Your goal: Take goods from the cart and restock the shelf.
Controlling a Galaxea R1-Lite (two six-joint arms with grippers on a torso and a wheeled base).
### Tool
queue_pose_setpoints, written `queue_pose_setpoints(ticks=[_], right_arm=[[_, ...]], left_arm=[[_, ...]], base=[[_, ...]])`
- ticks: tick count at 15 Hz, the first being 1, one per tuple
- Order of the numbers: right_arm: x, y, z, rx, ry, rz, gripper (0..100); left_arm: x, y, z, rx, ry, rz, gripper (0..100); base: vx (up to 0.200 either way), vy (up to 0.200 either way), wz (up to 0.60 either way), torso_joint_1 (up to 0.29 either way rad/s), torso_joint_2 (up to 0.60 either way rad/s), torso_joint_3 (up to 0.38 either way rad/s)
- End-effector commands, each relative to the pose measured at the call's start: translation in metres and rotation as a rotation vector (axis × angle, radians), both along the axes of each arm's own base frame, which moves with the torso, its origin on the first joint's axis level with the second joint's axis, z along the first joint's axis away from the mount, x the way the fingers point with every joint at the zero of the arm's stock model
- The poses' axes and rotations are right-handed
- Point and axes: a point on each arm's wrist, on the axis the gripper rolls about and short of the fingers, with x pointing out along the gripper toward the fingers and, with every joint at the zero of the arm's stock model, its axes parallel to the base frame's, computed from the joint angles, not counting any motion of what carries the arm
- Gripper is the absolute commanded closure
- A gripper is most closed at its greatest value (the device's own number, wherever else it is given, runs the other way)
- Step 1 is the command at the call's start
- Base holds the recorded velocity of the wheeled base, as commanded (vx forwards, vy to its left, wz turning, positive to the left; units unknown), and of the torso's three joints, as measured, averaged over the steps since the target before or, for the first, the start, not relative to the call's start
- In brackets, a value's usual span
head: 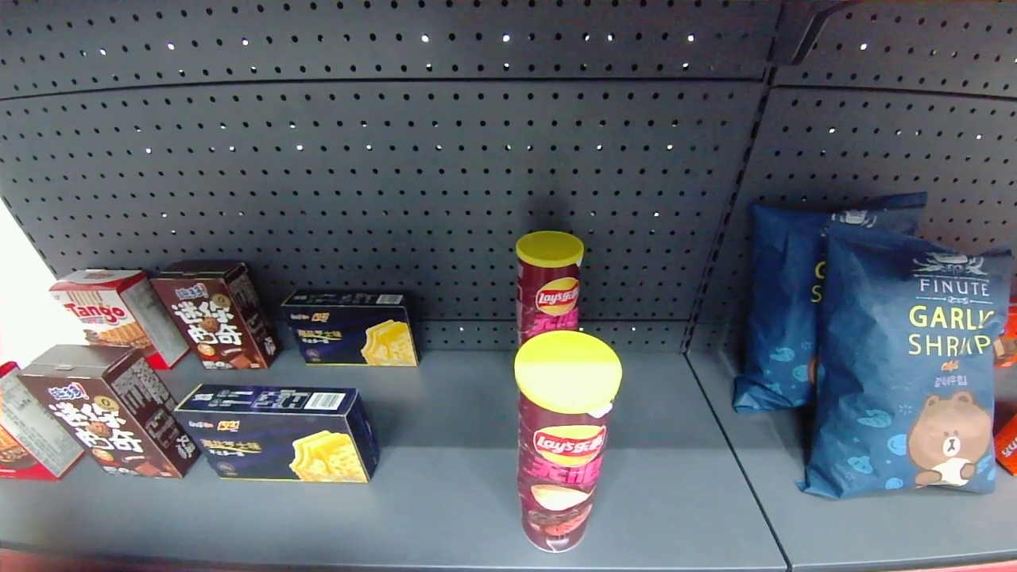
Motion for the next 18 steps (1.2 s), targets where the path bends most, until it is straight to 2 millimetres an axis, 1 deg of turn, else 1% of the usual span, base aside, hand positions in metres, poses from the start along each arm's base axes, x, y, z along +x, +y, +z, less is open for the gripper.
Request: queue_pose_setpoints(ticks=[1,10,12,18], right_arm=[[0.0001,0.0,0.0,0.0,0.002,0.002,0],[0.0001,0.0,0.0,0.0,0.002,0.002,0],[0.0001,-0.0001,0.0,0.0,0.002,0.001,0],[0.0001,-0.0001,0.0,0.0,0.002,0.001,0]], left_arm=[[0.0001,0.0,0.0001,0.0,0.0,0.001,0],[0.0001,-0.0001,0.0001,0.001,0.0,-0.001,0],[0.0,-0.0008,-0.0001,0.036,-0.001,-0.033,0],[0.0,-0.0008,-0.0001,0.032,-0.001,-0.036,0]], base=[[0.0,0.0,0.0,0.0,0.0,0.0],[0.0,0.0,0.0,0.0,0.0,0.0],[0.0,0.0,0.0,0.0,0.0,0.0],[0.0,0.0,0.0,0.0,0.0,0.0]])
